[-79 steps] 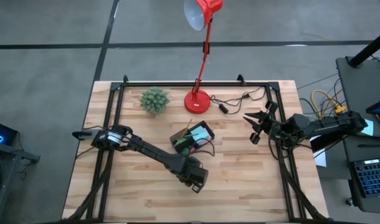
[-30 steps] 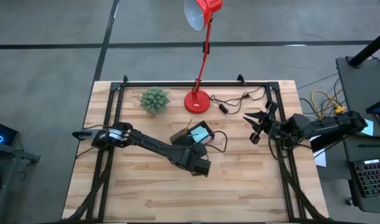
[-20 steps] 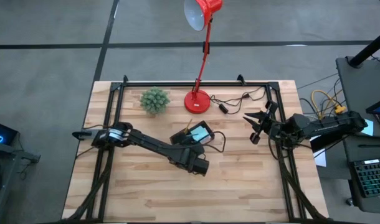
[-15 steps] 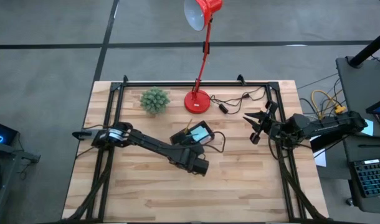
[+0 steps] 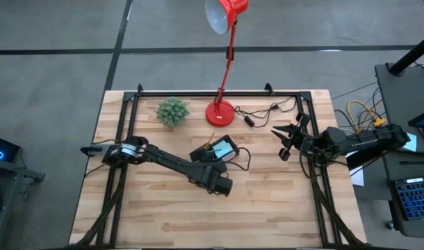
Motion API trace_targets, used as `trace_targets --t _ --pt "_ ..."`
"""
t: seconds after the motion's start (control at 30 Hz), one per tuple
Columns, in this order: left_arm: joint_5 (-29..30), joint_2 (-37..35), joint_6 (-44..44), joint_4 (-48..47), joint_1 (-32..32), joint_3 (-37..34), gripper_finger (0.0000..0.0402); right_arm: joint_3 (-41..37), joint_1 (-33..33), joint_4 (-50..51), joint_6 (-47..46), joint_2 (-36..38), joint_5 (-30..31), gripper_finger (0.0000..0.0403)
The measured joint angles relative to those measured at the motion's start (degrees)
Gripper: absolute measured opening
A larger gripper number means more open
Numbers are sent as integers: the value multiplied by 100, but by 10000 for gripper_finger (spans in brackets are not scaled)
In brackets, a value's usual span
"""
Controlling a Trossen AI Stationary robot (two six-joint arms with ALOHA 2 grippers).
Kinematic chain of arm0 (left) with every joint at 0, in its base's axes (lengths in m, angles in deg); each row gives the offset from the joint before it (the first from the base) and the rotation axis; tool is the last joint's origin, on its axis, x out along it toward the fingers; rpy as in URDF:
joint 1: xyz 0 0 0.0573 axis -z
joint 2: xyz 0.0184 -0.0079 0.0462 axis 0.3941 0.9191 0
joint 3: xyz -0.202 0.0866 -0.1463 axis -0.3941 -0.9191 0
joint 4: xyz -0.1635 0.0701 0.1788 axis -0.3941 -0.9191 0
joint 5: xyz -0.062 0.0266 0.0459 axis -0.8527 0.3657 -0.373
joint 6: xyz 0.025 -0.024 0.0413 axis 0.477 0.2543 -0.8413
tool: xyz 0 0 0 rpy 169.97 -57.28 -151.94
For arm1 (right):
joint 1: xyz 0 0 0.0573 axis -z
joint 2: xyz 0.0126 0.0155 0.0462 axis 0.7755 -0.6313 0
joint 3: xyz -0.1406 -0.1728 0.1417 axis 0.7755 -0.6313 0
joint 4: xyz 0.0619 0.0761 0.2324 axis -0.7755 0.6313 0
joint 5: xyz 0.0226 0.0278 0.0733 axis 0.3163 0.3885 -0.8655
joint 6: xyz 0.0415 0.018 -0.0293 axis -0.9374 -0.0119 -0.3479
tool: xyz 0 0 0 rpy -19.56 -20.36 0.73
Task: Pick and place office supplies into organizer
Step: Put the blue binder clip into the black desk organizer, then return to Home Position
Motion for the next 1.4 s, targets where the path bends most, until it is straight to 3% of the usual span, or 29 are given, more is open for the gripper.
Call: trace_targets --t 0.3,0.53,0.67,0.8,1.0,1.2,1.4 --pt "2 0 0 -2 -20 0 121 0 0 0 0 -2 1 52" --pt "29 0 -58 83 -14 269 125 0 1 0 0 -2 1 52" --pt "94 0 -1073 663 95 437 125 0 0 0 0 0 1 52" --pt "93 -19 -2221 1818 238 424 124 0 -1 0 0 -1 0 52" --pt "-125 -154 -3467 3247 319 422 84 0 -1 0 -2 0 1 52" --pt "-721 -502 -3950 3519 320 332 8 0 -1 11 -2 0 77 52" --pt "-745 -1317 -4669 4366 164 -474 3 0 0 47 -13 -2 101 52"
